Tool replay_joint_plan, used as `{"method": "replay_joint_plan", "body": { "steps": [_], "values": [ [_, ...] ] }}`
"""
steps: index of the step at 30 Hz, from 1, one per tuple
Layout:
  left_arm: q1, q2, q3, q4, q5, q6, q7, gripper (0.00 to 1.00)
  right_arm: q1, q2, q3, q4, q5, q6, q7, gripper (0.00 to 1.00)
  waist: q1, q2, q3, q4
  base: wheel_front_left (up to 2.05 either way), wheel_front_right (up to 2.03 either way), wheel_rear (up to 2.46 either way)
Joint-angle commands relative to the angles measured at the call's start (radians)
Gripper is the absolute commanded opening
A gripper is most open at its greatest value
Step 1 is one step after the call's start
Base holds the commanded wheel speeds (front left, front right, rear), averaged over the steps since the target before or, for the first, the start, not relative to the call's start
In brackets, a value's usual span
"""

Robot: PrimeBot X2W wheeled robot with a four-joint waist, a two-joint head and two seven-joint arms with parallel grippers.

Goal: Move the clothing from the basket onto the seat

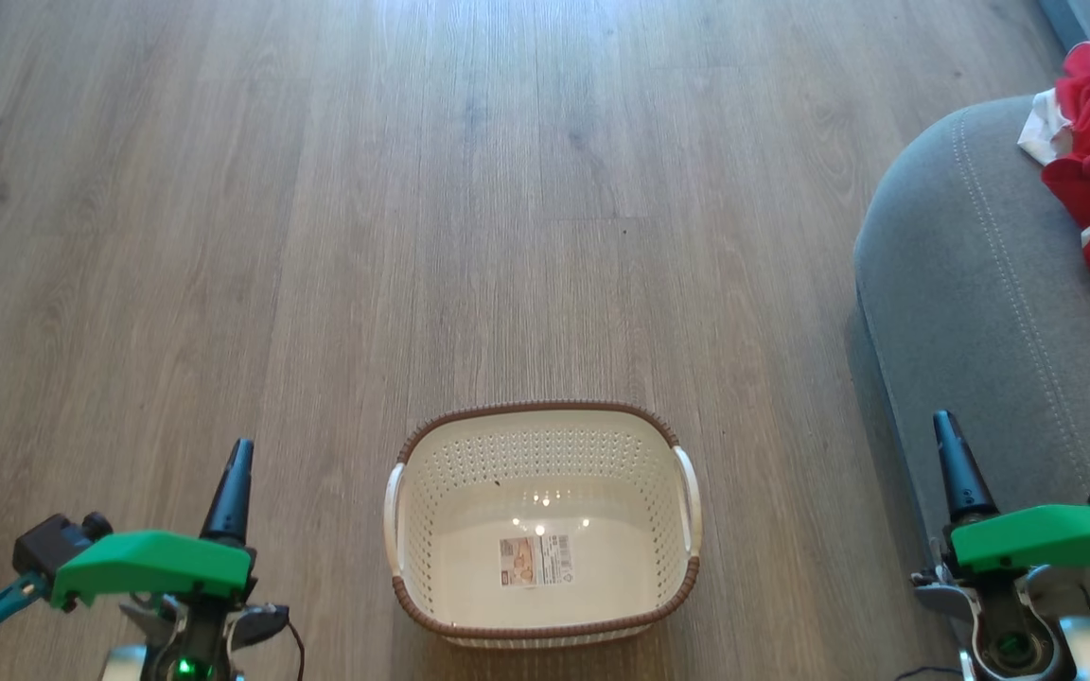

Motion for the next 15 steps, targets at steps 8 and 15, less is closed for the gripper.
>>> {"method": "replay_joint_plan", "body": {
  "steps": [8, 15],
  "values": [
    [-0.021, 0.003, 0.04, -0.049, -0.096, -0.015, 0.025, 0.0, -0.036, -0.005, 0.011, -0.048, 0.116, 0.0, 0.028, 0.0, 0.0, 0.0, -0.004, -0.002, 0.0, 0.0, 0.0],
    [-0.019, 0.001, 0.051, -0.061, -0.171, -0.022, 0.045, 0.0, -0.037, -0.005, 0.01, -0.053, 0.206, 0.0, 0.049, 0.0, 0.0, 0.0, -0.008, -0.003, 0.0, 0.0, 0.0]
  ]
}}
